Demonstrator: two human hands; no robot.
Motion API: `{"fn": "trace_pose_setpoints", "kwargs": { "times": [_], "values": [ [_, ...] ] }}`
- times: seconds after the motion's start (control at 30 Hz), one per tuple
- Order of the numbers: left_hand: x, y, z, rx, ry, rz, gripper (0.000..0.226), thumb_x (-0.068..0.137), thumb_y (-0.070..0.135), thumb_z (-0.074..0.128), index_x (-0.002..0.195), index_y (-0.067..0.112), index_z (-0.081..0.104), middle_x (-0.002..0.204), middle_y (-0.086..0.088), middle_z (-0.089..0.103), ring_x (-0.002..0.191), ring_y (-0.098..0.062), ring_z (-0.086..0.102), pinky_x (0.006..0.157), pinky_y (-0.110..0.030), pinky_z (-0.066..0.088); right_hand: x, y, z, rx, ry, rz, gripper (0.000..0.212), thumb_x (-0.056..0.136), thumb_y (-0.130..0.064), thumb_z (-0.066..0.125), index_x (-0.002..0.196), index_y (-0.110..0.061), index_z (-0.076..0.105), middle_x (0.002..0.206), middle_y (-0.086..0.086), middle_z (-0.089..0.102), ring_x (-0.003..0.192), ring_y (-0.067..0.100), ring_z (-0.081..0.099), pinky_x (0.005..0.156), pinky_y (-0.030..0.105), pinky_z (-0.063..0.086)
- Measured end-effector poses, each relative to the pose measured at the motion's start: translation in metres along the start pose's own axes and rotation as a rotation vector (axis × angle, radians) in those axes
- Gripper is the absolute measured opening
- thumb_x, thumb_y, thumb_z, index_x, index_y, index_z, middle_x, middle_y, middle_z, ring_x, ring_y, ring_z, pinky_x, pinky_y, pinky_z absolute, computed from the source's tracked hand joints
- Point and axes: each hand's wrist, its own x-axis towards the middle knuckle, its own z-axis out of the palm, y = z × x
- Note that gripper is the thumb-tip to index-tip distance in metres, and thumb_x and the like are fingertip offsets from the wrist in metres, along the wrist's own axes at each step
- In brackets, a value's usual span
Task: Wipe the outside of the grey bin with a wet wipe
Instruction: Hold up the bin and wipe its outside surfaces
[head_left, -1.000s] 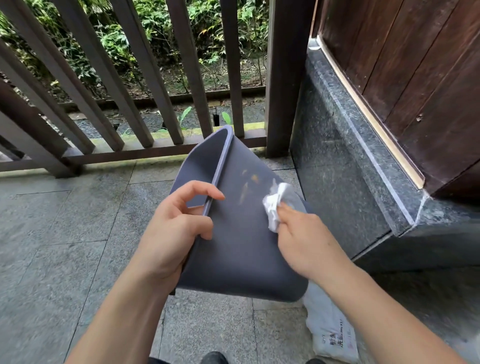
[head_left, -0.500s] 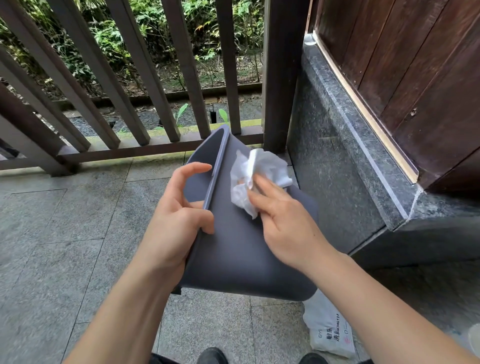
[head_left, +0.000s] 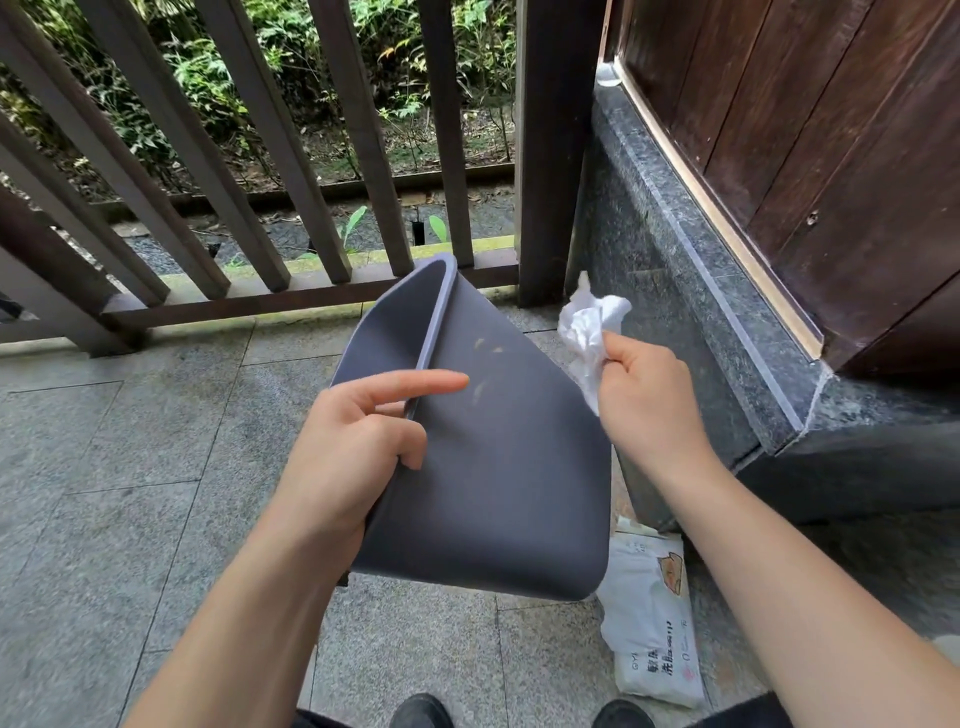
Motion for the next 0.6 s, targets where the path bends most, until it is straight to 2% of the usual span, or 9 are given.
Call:
{"fn": "trace_pose_setpoints", "kwargs": {
  "times": [0.07, 0.13, 0.2, 0.23, 0.3, 0.37, 0.43, 0.53, 0.6],
  "values": [
    [0.000, -0.002, 0.003, 0.064, 0.020, 0.004, 0.053, 0.046, 0.005, 0.052, 0.081, 0.025, 0.085, 0.065, -0.008, 0.050, 0.064, -0.022, 0.043, 0.058, -0.028, 0.033, -0.004, -0.004, 0.006, -0.003, -0.040, -0.061, 0.018, 0.088, 0.003, 0.040, 0.077, 0.003, 0.054, 0.063, 0.016, 0.050, 0.064, 0.033, 0.040, 0.057, 0.042, 0.025],
    [-0.001, -0.001, 0.006, 0.060, 0.023, -0.005, 0.041, 0.044, 0.006, 0.052, 0.070, 0.019, 0.083, 0.066, -0.010, 0.053, 0.067, -0.023, 0.043, 0.062, -0.032, 0.031, -0.008, -0.009, 0.012, 0.016, -0.084, -0.168, 0.022, 0.088, 0.007, 0.041, 0.083, -0.001, 0.061, 0.071, 0.010, 0.059, 0.069, 0.027, 0.050, 0.062, 0.041, 0.034],
    [-0.002, 0.000, 0.009, 0.071, 0.025, 0.003, 0.035, 0.044, 0.006, 0.053, 0.062, 0.017, 0.080, 0.061, -0.008, 0.060, 0.066, -0.019, 0.050, 0.060, -0.031, 0.034, -0.013, -0.015, 0.018, 0.025, -0.141, -0.263, 0.036, 0.090, 0.009, 0.041, 0.103, -0.005, 0.071, 0.098, 0.000, 0.068, 0.091, 0.017, 0.059, 0.076, 0.027, 0.042],
    [-0.002, 0.000, 0.009, 0.075, 0.030, 0.009, 0.033, 0.043, 0.006, 0.052, 0.059, 0.017, 0.079, 0.059, -0.004, 0.062, 0.064, -0.015, 0.052, 0.057, -0.028, 0.035, -0.016, -0.017, 0.021, 0.014, -0.164, -0.294, 0.039, 0.093, 0.008, 0.041, 0.114, -0.006, 0.071, 0.110, -0.002, 0.065, 0.102, 0.017, 0.057, 0.084, 0.021, 0.039],
    [-0.001, -0.001, 0.008, 0.063, 0.033, 0.011, 0.030, 0.042, 0.005, 0.052, 0.055, 0.017, 0.076, 0.058, 0.002, 0.064, 0.057, -0.008, 0.051, 0.052, -0.023, 0.037, -0.019, -0.017, 0.025, -0.007, -0.189, -0.311, 0.039, 0.096, 0.005, 0.042, 0.121, -0.007, 0.071, 0.120, -0.001, 0.057, 0.112, 0.017, 0.051, 0.091, 0.013, 0.031],
    [0.000, -0.002, 0.007, 0.050, 0.041, 0.003, 0.028, 0.041, 0.004, 0.051, 0.053, 0.015, 0.074, 0.057, 0.004, 0.064, 0.054, -0.005, 0.050, 0.051, -0.022, 0.037, -0.021, -0.015, 0.025, -0.005, -0.226, -0.302, 0.040, 0.094, 0.004, 0.043, 0.118, -0.008, 0.073, 0.118, -0.001, 0.053, 0.110, 0.013, 0.048, 0.092, 0.011, 0.029],
    [0.001, -0.003, 0.008, 0.037, 0.043, -0.007, 0.026, 0.040, 0.003, 0.051, 0.051, 0.014, 0.072, 0.056, 0.003, 0.061, 0.053, -0.006, 0.049, 0.050, -0.021, 0.036, -0.022, -0.016, 0.023, 0.005, -0.233, -0.275, 0.044, 0.086, 0.000, 0.041, 0.109, -0.008, 0.078, 0.112, 0.002, 0.060, 0.105, 0.014, 0.053, 0.089, 0.013, 0.033],
    [0.001, -0.002, 0.009, 0.021, 0.031, -0.024, 0.025, 0.040, 0.001, 0.050, 0.051, 0.013, 0.069, 0.055, -0.005, 0.052, 0.053, -0.015, 0.043, 0.046, -0.022, 0.032, -0.017, -0.017, 0.016, 0.063, -0.109, -0.150, 0.050, 0.068, -0.010, 0.036, 0.091, -0.007, 0.081, 0.098, 0.007, 0.073, 0.093, 0.019, 0.062, 0.076, 0.019, 0.038],
    [0.000, -0.002, 0.010, 0.032, 0.019, -0.017, 0.025, 0.040, 0.001, 0.050, 0.053, 0.013, 0.069, 0.053, -0.006, 0.049, 0.054, -0.018, 0.040, 0.049, -0.025, 0.029, -0.010, -0.014, 0.011, 0.103, -0.022, -0.032, 0.040, 0.066, -0.013, 0.040, 0.079, -0.003, 0.077, 0.088, 0.013, 0.072, 0.079, 0.020, 0.057, 0.067, 0.031, 0.036]
  ]
}}
